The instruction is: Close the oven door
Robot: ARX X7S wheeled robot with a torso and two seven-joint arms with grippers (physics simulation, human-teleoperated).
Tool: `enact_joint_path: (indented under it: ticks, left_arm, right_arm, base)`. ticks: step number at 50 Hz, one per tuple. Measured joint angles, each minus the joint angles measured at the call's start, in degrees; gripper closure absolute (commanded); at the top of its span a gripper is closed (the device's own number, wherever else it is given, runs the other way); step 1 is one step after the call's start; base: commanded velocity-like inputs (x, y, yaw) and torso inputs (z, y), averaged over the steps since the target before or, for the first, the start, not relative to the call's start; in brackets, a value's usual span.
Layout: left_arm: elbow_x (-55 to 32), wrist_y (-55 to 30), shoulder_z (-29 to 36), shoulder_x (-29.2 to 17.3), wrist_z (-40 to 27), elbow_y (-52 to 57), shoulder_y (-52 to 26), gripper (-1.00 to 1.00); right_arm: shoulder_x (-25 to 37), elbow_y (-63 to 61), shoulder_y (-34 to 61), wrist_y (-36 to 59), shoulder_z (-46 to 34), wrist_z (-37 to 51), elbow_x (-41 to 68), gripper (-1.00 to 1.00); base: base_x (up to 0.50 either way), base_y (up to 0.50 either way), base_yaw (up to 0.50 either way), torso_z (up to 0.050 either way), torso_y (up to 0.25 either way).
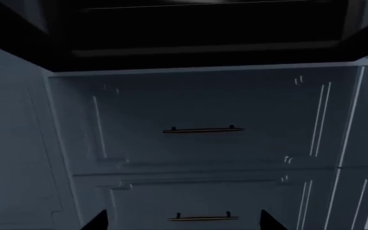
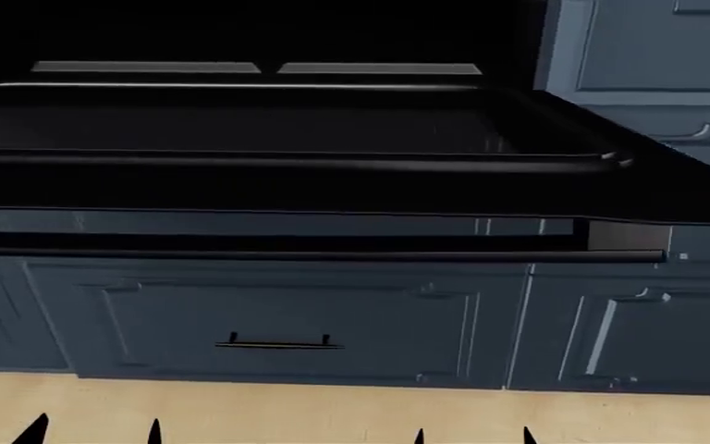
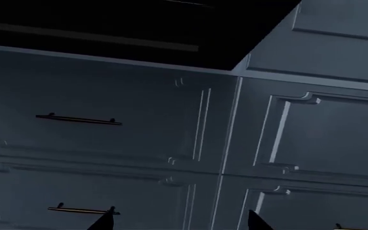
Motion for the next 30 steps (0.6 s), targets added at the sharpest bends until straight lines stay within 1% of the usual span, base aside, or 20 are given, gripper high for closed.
enact_joint_path:
  ticks: [12,26,30]
  left_arm:
    - [-0.1,0.2,0.3,-0.3,-0.3,-0.3,-0.2,-1.00]
    - [-0.4,0.2,0.7,-0.6,-0.6,-0.3,-0.2,-1.00]
    - [-0.5,0.3,0.8,-0.6,-0.7,-0.5,-0.3,-1.00]
  right_arm:
    - [0.2,0.1,0.1,-0.2,-0.4,0.2,0.2,-1.00]
    - [0.2,0.3,0.3,-0.2,-0.3,0.8,0.9,-1.00]
    - [0.4,0.3,0.2,-0.3,-0.4,0.8,1.1,-1.00]
  base:
    - [0.00,0.47,0.00,0.000,0.000]
    - [0.00,0.01,0.00,0.000,0.000]
    - [0.17,0.00,0.00,0.000,0.000]
